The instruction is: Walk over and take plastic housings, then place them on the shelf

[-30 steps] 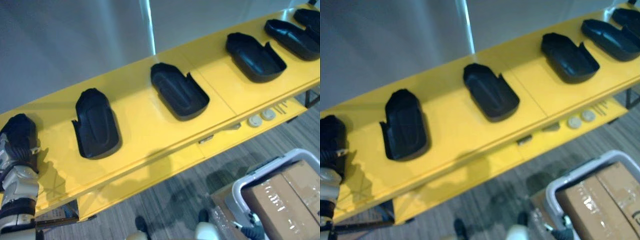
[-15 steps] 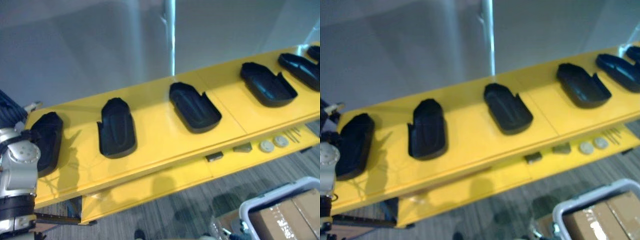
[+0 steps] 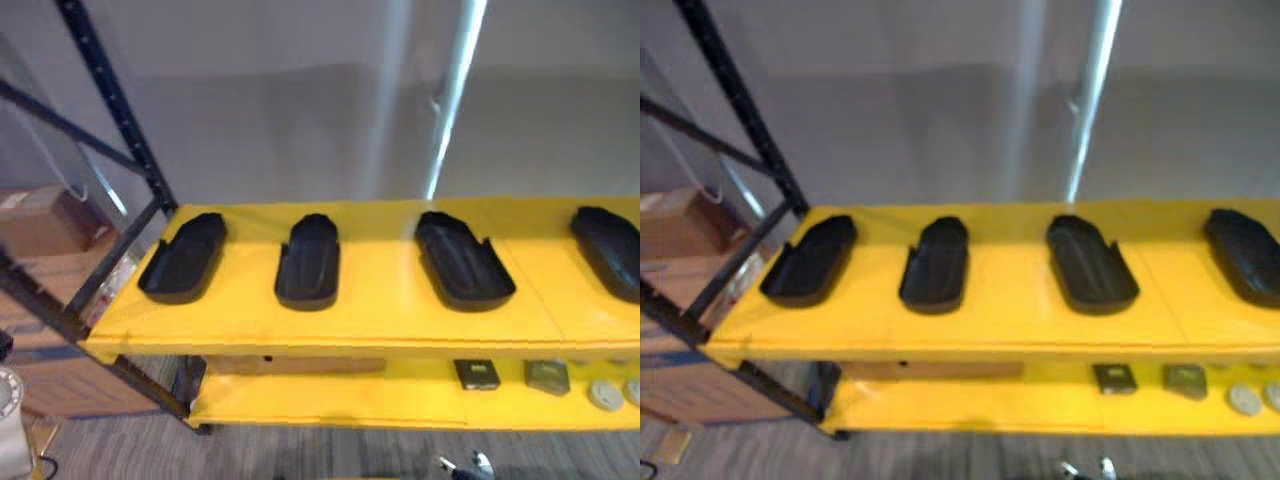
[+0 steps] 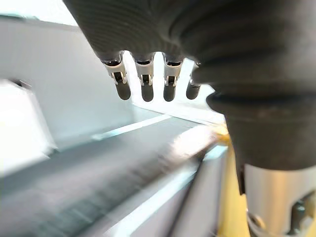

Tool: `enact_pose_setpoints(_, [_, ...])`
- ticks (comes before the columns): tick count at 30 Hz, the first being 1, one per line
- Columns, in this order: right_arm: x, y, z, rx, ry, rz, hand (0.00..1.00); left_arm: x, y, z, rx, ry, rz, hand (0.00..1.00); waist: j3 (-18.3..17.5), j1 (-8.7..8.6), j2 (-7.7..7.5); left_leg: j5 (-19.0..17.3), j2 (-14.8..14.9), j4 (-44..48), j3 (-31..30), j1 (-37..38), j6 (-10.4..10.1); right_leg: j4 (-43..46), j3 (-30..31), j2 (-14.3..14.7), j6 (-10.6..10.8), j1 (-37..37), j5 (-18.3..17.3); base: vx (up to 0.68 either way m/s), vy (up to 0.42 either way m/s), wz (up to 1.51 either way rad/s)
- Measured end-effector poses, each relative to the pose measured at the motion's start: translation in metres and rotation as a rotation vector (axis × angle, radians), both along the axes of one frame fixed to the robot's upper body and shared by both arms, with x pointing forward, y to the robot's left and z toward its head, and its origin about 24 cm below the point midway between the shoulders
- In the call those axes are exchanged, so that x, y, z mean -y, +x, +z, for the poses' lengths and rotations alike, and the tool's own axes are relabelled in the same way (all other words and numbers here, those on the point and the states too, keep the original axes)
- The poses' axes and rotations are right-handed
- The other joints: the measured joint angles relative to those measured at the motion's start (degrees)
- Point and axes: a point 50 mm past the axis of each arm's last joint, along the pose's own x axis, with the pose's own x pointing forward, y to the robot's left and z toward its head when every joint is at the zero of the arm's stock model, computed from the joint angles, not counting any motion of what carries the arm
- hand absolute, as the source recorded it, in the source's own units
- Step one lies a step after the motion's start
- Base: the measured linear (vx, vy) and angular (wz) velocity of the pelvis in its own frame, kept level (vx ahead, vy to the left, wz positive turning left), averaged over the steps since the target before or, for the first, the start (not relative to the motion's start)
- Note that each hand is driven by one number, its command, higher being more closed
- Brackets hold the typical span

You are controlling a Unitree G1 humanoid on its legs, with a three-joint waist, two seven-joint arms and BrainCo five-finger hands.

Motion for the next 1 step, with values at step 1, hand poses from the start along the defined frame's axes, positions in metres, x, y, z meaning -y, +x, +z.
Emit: enact_pose_setpoints(1, [0.0021,0.0029,0.0013,0.021,-0.001,-0.019,0.00,-0.0036,-0.0031,-0.0154,-0.054,-0.057,0.011,0.00,-0.02,0.38,-0.10,0.21,-0.10,0.00,0.03,-0.03,-0.07,-0.01,-0.05,-0.09,0.01,0.17,0.00,-0.01,-0.003,0.05])
